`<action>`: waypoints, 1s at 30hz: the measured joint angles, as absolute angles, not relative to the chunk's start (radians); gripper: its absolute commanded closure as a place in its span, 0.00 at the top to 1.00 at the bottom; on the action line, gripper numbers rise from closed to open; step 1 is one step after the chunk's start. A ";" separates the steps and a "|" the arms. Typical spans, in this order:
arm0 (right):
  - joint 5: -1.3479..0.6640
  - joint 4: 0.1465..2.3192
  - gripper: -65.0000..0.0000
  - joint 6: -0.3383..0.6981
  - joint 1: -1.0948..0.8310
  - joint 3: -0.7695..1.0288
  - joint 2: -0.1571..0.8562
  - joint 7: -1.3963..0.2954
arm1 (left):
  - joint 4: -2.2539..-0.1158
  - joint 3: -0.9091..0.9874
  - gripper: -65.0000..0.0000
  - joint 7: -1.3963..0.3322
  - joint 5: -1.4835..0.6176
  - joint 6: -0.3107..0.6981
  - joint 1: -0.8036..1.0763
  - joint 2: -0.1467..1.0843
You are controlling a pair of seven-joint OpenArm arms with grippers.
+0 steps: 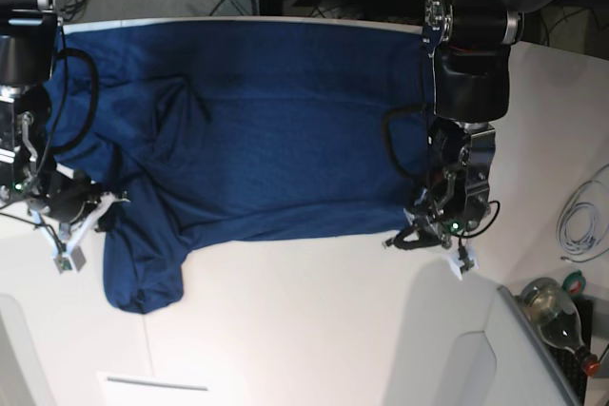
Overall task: Layout the t-shirt on the table in an organized manner, then fold the t-shirt properly
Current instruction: 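Fold the held side edges inward toward the shirt middle with both grippers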
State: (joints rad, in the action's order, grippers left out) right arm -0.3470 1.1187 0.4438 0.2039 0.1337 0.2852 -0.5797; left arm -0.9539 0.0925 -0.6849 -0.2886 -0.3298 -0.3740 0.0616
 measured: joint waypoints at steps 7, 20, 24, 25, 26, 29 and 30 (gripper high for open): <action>-0.347 1.119 0.00 0.444 0.204 0.134 0.287 -0.579 | -1.000 0.215 0.00 -0.696 -0.297 -0.329 -0.368 0.046; -0.348 1.118 0.00 0.444 0.216 0.134 0.293 -0.580 | -1.181 0.470 0.00 -0.690 -0.419 -0.334 -0.323 0.000; -0.352 1.118 0.00 0.444 0.224 0.212 0.285 -0.575 | -1.171 0.473 0.00 -0.684 -0.496 -0.333 -0.321 0.001; -0.347 1.118 0.00 0.444 0.224 0.225 0.288 -0.579 | -1.160 0.476 0.00 -0.684 -0.499 -0.334 -0.322 0.001; -0.343 1.117 0.00 0.444 0.224 0.239 0.291 -0.582 | -1.148 0.477 0.00 -0.684 -0.498 -0.334 -0.322 0.001; -0.343 1.117 0.00 0.444 0.228 0.258 0.295 -0.580 | -1.129 0.476 0.00 -0.684 -0.499 -0.337 -0.324 -0.001; -0.343 1.117 0.00 0.444 0.229 0.262 0.294 -0.581 | -1.126 0.476 0.00 -0.684 -0.499 -0.337 -0.327 -0.003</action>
